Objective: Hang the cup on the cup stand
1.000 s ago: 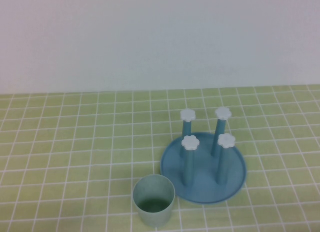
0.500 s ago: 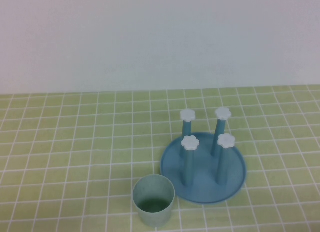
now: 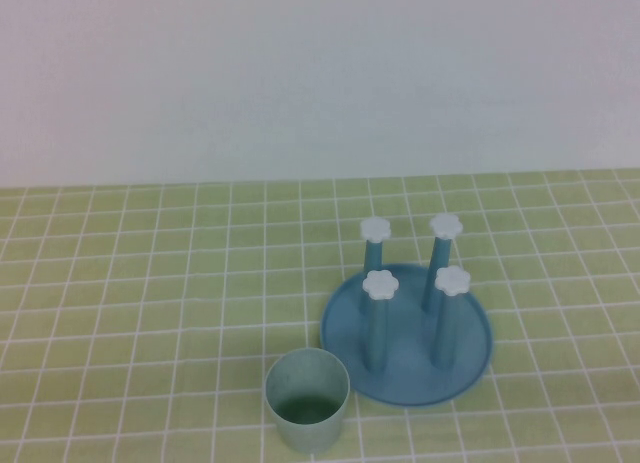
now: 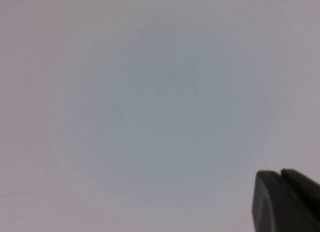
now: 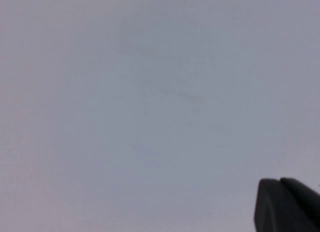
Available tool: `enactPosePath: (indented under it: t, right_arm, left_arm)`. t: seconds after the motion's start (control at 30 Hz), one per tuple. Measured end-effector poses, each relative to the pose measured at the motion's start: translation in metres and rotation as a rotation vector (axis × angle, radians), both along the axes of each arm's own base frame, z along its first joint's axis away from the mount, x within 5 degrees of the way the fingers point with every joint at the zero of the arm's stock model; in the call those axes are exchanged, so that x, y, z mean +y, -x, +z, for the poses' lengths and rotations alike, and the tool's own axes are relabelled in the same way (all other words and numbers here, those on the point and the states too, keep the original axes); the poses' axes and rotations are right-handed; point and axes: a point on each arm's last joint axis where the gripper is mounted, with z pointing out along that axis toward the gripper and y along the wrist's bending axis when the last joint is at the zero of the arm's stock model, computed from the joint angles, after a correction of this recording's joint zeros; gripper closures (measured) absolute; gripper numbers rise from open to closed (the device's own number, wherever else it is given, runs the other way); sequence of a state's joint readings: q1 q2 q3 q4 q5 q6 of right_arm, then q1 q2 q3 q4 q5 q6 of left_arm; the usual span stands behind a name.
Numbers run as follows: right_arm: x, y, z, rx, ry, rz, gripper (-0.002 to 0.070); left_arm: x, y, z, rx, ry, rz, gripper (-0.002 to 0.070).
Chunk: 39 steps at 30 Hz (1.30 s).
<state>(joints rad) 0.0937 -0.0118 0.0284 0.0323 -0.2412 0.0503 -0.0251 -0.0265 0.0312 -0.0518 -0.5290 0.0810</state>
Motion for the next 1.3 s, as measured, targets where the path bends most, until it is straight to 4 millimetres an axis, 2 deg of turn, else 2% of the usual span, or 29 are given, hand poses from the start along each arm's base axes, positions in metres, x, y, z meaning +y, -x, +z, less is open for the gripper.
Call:
enactPosePath:
  t: [0.07,0.2,0.33,0.43,0.53,0.7,0.8,0.93,1.07,1.13,1.2,1.3]
  right_arm:
    - [0.0,0.0,0.001,-0.014,-0.018,0.004,0.0678]
    - [0.0,0.0,0.002,-0.018,-0.033,0.008,0.0678]
    - [0.0,0.0,0.002,-0.018,-0.035,0.008,0.0678]
    - [0.0,0.001,0.003,-0.03,-0.038,0.008,0.0678]
    - [0.0,0.001,0.004,-0.039,-0.049,0.011,0.0678]
    - [-0.001,0.002,0.007,-0.071,-0.088,0.021,0.0678]
    - [0.0,0.002,0.009,-0.061,-0.089,0.022,0.0678]
    - [0.001,0.006,0.028,-0.046,0.001,0.014,0.0678]
    - [0.0,0.013,0.049,-0.04,0.045,-0.001,0.0678]
    - [-0.001,0.015,0.055,-0.036,0.063,-0.01,0.0678]
    - [-0.002,0.016,0.058,-0.016,0.096,-0.025,0.0678]
    - [-0.003,0.016,0.056,0.035,0.119,-0.042,0.0678]
  left_arm:
    - [0.0,0.001,0.002,-0.021,-0.005,0.008,0.0675]
    - [0.005,0.01,0.012,-0.174,0.092,-0.008,0.0675]
    - [0.011,0.011,0.013,-0.191,0.203,-0.005,0.0675]
    - [0.011,0.011,0.016,-0.194,0.208,-0.007,0.0675]
    - [0.008,0.01,0.023,-0.131,0.182,-0.022,0.0675]
    - [0.002,0.009,0.041,0.075,0.095,-0.031,0.0675]
    - [0.002,0.014,0.053,0.058,0.057,-0.016,0.0675]
    - [0.001,0.02,0.064,-0.009,-0.113,0.08,0.0675]
    - [0.001,0.019,0.061,-0.016,-0.134,0.101,0.0675]
    - [0.002,0.016,0.057,0.035,-0.045,0.044,0.0675]
    - [0.001,0.014,0.052,0.114,0.065,-0.027,0.0675]
    - [-0.005,0.01,0.042,0.302,0.067,-0.092,0.0675]
